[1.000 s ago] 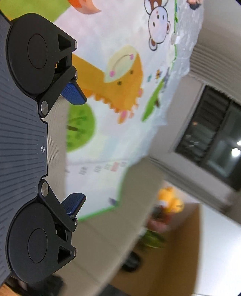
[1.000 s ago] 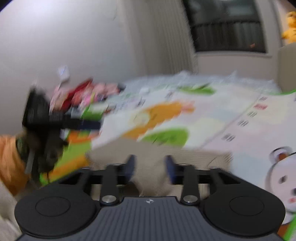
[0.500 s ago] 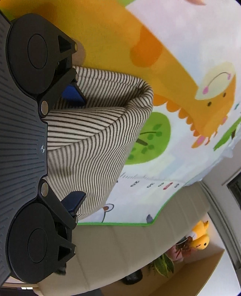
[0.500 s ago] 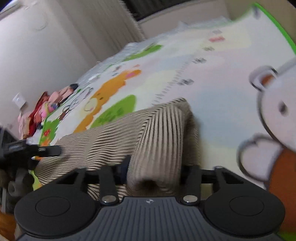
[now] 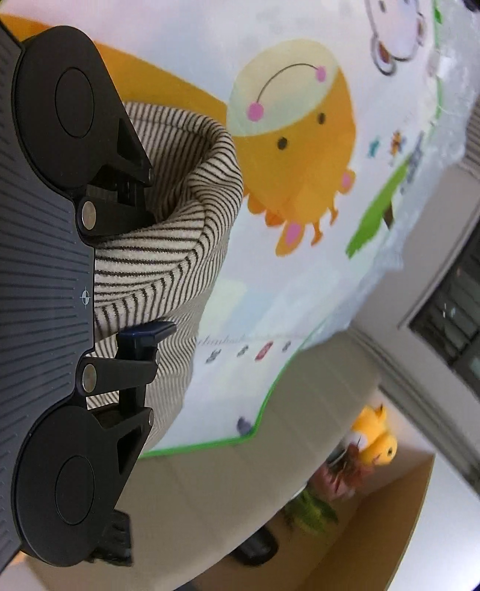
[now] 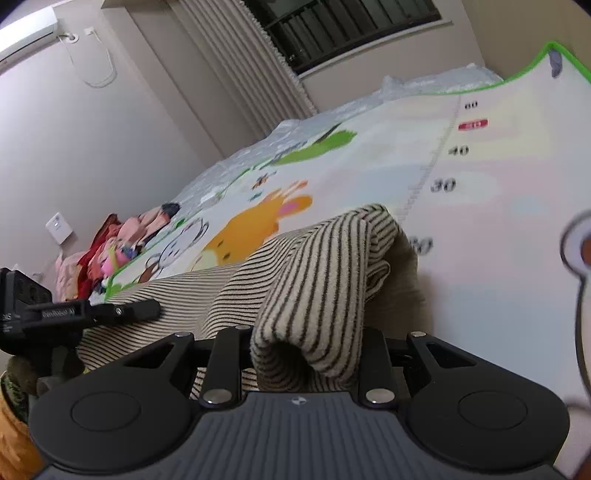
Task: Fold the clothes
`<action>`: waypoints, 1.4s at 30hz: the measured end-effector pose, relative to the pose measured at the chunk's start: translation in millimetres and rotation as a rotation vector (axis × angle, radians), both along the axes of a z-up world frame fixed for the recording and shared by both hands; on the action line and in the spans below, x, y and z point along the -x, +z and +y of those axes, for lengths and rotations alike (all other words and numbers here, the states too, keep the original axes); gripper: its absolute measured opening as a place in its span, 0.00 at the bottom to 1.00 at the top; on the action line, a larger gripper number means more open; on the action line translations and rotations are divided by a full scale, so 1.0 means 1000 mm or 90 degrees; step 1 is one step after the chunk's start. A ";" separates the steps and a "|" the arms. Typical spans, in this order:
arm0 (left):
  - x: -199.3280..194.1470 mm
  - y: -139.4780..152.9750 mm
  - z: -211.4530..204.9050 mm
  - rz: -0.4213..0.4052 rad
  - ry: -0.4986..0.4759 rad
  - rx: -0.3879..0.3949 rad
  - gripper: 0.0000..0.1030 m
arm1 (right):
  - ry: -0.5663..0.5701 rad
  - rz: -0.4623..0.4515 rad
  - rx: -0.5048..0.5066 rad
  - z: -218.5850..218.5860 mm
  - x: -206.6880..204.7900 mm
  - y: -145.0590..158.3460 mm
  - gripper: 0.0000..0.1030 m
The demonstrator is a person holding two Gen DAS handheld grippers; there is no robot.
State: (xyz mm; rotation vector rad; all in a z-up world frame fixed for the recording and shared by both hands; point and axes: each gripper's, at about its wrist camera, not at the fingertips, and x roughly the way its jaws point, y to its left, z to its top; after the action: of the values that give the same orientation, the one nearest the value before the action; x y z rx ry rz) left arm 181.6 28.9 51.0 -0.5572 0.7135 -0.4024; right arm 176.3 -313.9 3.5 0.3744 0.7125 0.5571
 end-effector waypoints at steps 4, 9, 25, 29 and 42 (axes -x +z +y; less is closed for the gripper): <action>0.029 -0.012 -0.008 0.006 -0.035 -0.045 0.30 | 0.005 0.027 0.005 -0.003 0.026 -0.017 0.26; 0.043 -0.034 -0.005 0.013 -0.025 -0.101 0.35 | -0.018 0.033 -0.005 -0.014 0.041 -0.038 0.31; 0.103 -0.005 -0.001 0.001 -0.009 -0.136 0.85 | -0.093 -0.069 0.068 -0.041 0.066 0.005 0.63; 0.103 -0.012 -0.014 0.043 -0.048 -0.098 0.86 | -0.073 -0.075 0.120 -0.023 0.050 -0.002 0.51; 0.073 -0.030 -0.013 0.024 -0.052 -0.175 0.77 | -0.041 -0.006 0.123 -0.009 0.082 -0.027 0.48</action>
State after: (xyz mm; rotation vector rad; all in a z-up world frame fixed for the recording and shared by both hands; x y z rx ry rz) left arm 108.3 15.7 21.2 -0.2769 0.8142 -0.3624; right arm 94.3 -322.5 -23.6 0.2131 0.7355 0.4250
